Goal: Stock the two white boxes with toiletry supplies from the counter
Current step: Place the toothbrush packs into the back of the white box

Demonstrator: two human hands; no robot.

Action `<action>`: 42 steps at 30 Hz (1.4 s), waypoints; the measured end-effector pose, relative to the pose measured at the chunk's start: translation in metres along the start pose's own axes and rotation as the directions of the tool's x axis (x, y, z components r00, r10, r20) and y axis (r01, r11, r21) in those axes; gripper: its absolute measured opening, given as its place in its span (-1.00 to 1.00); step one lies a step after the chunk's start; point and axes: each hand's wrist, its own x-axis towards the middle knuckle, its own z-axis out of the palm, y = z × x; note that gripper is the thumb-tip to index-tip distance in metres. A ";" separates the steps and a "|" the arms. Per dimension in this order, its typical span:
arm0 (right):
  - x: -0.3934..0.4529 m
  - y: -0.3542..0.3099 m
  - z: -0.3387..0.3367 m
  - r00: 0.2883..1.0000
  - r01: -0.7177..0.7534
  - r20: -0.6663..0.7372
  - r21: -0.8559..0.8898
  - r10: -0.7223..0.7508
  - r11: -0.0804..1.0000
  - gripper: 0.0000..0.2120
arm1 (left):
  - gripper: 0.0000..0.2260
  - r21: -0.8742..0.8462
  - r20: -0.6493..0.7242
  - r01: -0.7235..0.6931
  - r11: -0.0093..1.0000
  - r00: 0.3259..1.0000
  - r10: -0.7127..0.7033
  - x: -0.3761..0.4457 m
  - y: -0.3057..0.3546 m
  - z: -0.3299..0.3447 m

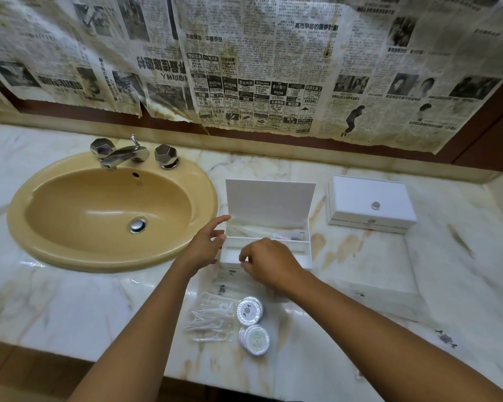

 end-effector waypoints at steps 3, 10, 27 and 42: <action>-0.011 0.002 0.010 0.995 0.009 0.095 -0.121 0.003 0.993 -0.81 | -0.63 0.006 -0.004 0.003 1.000 1.000 -0.003 0.000 0.000 0.000; -0.022 0.013 0.026 0.978 0.004 0.203 -0.266 0.052 0.964 -0.75 | -0.63 0.009 -0.012 0.005 1.000 1.000 -0.005 -0.003 0.002 0.002; -0.017 -0.007 -0.006 0.994 0.011 0.110 -0.264 0.019 0.965 -0.70 | -0.63 0.005 -0.003 0.005 1.000 1.000 -0.005 -0.003 0.002 -0.001; 0.024 0.021 -0.071 0.960 -0.177 -0.251 -0.199 0.125 0.964 -0.81 | -0.68 -0.066 0.011 0.034 0.997 0.999 -0.034 0.000 0.000 -0.002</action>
